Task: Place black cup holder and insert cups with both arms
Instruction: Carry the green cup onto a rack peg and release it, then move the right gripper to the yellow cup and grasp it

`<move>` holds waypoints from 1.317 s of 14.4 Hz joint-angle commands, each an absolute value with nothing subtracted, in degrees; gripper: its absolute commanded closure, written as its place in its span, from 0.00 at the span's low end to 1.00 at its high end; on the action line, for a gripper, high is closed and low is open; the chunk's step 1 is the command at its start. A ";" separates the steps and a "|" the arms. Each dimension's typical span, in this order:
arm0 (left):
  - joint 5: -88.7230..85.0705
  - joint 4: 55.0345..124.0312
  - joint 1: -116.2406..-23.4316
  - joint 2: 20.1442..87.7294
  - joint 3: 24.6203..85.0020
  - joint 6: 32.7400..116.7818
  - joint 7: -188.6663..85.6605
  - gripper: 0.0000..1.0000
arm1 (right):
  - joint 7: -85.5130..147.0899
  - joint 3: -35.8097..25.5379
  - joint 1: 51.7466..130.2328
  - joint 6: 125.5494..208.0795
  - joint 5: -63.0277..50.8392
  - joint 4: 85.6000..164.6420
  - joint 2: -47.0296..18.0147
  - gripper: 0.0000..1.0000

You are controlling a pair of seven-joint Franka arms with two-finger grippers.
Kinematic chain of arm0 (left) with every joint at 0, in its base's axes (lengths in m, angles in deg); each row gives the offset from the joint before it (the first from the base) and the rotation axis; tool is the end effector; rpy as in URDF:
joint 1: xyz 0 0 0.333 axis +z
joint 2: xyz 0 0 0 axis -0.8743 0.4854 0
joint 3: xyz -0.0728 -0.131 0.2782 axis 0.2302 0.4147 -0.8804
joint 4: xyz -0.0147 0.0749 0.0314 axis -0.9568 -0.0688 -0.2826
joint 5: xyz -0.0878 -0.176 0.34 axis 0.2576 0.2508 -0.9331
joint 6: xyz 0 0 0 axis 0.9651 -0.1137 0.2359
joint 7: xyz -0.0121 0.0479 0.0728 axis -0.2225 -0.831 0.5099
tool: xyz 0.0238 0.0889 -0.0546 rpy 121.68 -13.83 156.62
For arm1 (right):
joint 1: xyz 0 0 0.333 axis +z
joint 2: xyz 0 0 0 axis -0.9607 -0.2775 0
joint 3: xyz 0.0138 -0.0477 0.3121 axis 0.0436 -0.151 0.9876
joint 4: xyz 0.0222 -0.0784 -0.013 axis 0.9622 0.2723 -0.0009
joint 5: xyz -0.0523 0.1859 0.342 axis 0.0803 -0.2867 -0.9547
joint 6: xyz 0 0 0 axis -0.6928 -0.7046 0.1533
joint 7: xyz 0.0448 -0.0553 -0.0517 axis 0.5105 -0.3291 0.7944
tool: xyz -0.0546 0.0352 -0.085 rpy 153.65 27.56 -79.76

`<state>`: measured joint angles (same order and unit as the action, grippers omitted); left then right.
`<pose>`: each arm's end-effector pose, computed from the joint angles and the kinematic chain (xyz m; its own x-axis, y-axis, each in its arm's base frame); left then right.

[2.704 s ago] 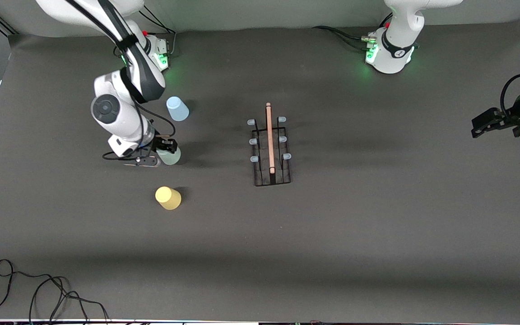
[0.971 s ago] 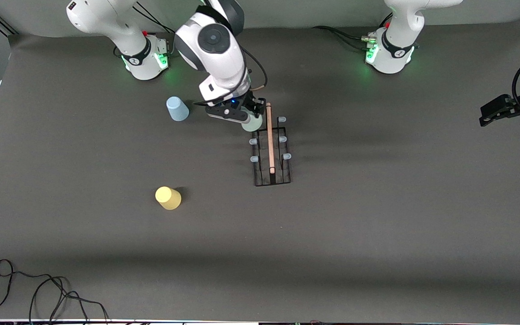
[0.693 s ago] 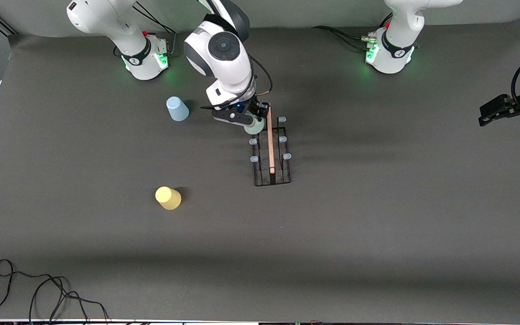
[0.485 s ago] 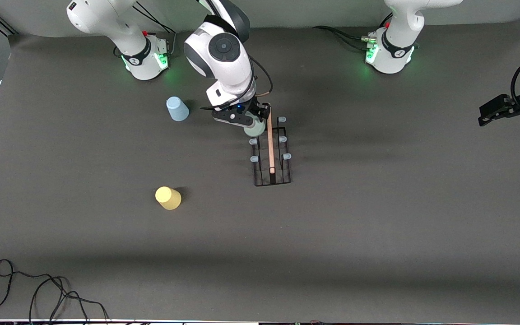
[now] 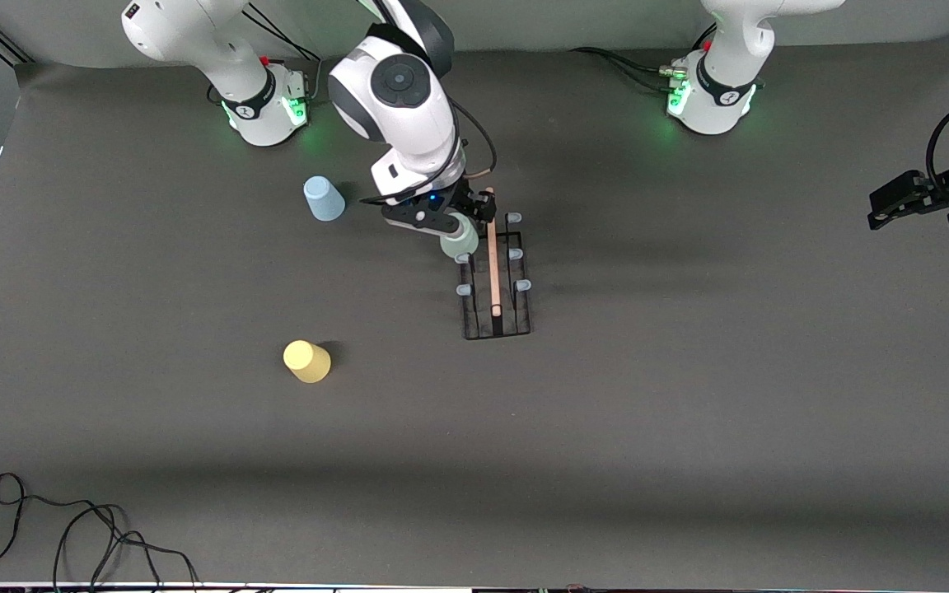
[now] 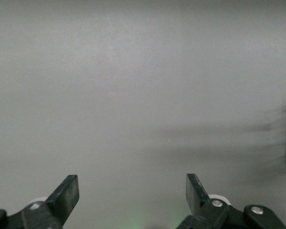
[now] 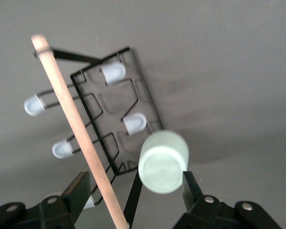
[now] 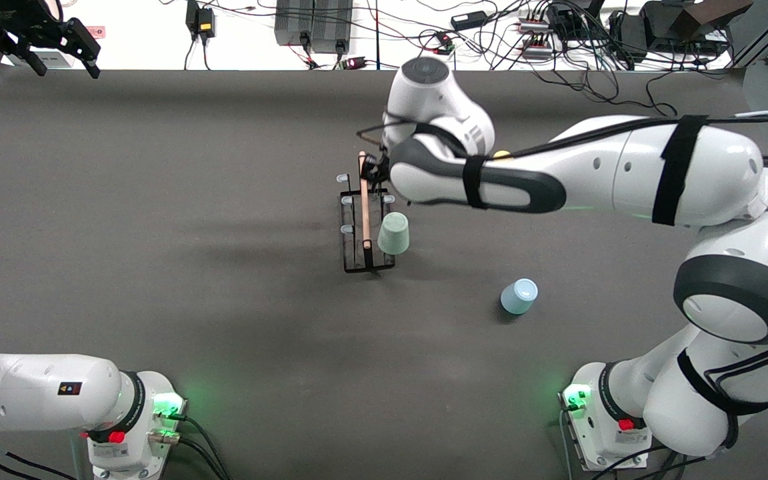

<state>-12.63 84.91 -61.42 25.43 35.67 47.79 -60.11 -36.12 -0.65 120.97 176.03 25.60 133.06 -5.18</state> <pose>0.5372 0.0079 0.6115 0.9988 -0.0299 -0.0378 -0.0310 -0.9991 -0.0295 0.4297 0.4527 0.3915 0.9479 -0.3166 -0.0362 -0.3186 -0.9437 -0.0895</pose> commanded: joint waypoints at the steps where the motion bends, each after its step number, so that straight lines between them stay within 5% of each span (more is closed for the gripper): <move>1: -12.93 84.30 -62.02 25.24 35.43 46.63 -59.98 0.00 | -28.24 -5.99 120.74 173.54 25.92 129.99 -5.98 0.14; 5: -12.84 84.39 -62.02 25.24 35.43 46.63 -59.98 0.00 | -18.56 -8.83 116.18 173.63 25.57 128.94 -8.61 0.00; 12: -12.93 84.66 -61.93 25.33 35.43 46.54 -59.89 0.00 | 0.95 -8.83 101.60 178.45 25.39 126.74 -15.82 0.00; 19: -12.93 85.18 -61.93 25.50 35.43 46.02 -59.89 0.00 | 8.17 -8.83 99.03 186.80 25.39 127.00 -23.73 0.00</move>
<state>-12.63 85.29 -61.42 25.50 35.68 47.09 -60.11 5.97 -8.97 98.98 185.65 25.59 128.77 -21.44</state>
